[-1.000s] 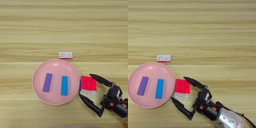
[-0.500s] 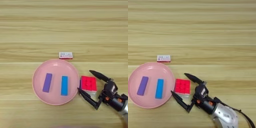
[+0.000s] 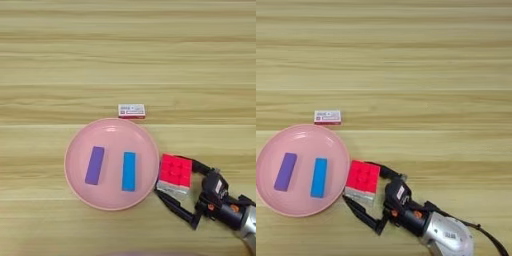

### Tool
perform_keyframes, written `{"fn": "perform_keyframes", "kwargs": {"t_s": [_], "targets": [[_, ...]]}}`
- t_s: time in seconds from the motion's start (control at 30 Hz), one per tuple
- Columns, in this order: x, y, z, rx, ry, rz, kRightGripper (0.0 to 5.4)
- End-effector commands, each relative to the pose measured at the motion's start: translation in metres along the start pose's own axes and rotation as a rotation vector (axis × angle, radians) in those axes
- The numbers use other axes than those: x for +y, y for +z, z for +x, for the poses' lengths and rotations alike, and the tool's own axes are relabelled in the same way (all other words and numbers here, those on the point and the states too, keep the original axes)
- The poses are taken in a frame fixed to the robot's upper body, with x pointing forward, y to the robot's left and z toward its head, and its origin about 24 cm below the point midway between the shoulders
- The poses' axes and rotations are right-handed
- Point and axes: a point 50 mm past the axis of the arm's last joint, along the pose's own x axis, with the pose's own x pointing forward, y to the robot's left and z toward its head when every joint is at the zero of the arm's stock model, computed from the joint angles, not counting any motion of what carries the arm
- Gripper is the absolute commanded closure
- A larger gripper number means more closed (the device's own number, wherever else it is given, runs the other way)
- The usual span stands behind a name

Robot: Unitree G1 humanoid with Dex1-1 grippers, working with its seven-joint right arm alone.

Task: Move the objects on the table

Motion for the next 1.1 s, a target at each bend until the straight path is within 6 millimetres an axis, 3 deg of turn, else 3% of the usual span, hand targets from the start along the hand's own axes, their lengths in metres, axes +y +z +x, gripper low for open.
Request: {"fn": "perform_keyframes", "kwargs": {"t_s": [0.03, 0.23, 0.63, 1.1], "targets": [[-0.02, 0.013, 0.004, -0.045, -0.092, -0.071, 1.23], [-0.028, 0.009, 0.004, -0.022, -0.156, -0.079, 2.03], [-0.083, -0.002, -0.003, 0.075, -0.576, -0.083, 2.07], [-0.114, -0.003, 0.002, 0.077, -0.861, -0.093, 2.07]]}}
